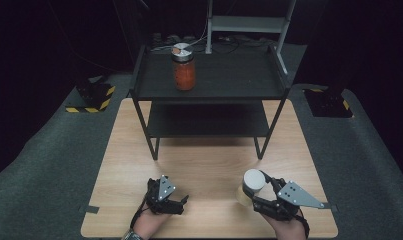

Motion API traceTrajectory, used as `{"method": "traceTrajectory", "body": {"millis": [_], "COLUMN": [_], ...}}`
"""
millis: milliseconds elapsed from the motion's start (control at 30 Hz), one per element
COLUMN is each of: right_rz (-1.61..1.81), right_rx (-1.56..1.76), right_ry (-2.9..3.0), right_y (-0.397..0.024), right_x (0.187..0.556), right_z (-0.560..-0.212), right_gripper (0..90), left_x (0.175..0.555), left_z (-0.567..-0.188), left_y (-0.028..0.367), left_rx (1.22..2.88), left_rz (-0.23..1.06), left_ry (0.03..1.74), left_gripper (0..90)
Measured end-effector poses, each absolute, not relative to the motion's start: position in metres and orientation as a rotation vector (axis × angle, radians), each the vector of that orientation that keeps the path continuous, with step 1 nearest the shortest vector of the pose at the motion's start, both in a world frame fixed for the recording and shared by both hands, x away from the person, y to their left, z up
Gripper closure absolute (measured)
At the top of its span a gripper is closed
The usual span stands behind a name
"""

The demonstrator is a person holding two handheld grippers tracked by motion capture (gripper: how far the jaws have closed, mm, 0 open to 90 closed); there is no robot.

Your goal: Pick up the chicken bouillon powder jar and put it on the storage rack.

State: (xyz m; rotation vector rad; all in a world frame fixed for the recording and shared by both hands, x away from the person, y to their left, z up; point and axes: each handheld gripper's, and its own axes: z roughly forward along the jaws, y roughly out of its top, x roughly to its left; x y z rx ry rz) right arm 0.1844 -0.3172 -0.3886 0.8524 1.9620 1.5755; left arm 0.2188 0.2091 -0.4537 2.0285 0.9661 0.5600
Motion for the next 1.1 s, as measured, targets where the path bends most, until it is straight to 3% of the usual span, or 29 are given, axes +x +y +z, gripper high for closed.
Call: {"method": "traceTrajectory", "body": {"millis": [1100], "right_rz": [1.639], "right_rx": [0.891], "right_ry": [1.817], "right_y": [-0.317], "right_x": [0.210], "right_z": [-0.312], "right_gripper": [33.0], "left_x": [0.221], "left_z": [-0.454], "left_y": [0.211], "left_rx": [2.049], "left_rz": [0.542], "left_ry": [0.920], "left_gripper": [1.1]}}
